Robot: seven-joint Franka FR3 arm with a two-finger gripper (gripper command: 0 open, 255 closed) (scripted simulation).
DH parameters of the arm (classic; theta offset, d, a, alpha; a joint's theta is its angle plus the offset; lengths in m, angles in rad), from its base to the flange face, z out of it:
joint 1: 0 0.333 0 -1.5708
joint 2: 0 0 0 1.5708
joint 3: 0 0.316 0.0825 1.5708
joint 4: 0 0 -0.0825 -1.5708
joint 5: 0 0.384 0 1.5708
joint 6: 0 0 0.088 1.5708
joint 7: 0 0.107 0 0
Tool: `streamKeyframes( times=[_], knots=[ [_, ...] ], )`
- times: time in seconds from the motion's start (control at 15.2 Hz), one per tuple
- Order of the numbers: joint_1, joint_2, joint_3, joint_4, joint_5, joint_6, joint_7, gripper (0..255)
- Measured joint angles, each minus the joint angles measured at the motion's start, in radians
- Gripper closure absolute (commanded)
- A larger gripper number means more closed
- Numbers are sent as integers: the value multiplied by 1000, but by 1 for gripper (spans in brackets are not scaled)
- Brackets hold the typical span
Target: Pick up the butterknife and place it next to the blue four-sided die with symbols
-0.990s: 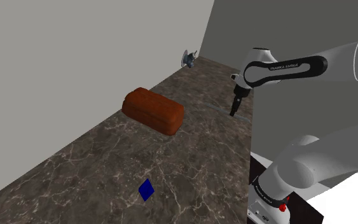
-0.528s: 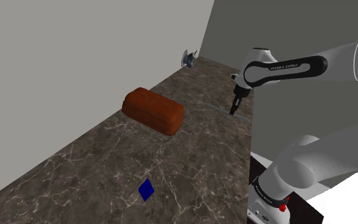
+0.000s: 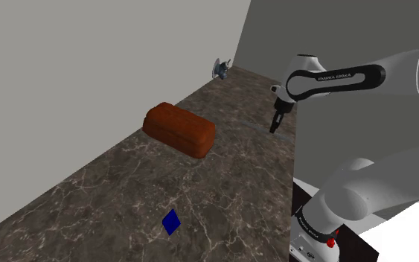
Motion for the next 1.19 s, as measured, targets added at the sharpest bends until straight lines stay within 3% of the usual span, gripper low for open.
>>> streamKeyframes(
  times=[1.19],
  knots=[
    [6, -76, 44, 183, 24, -259, -6, 255]
  ],
)
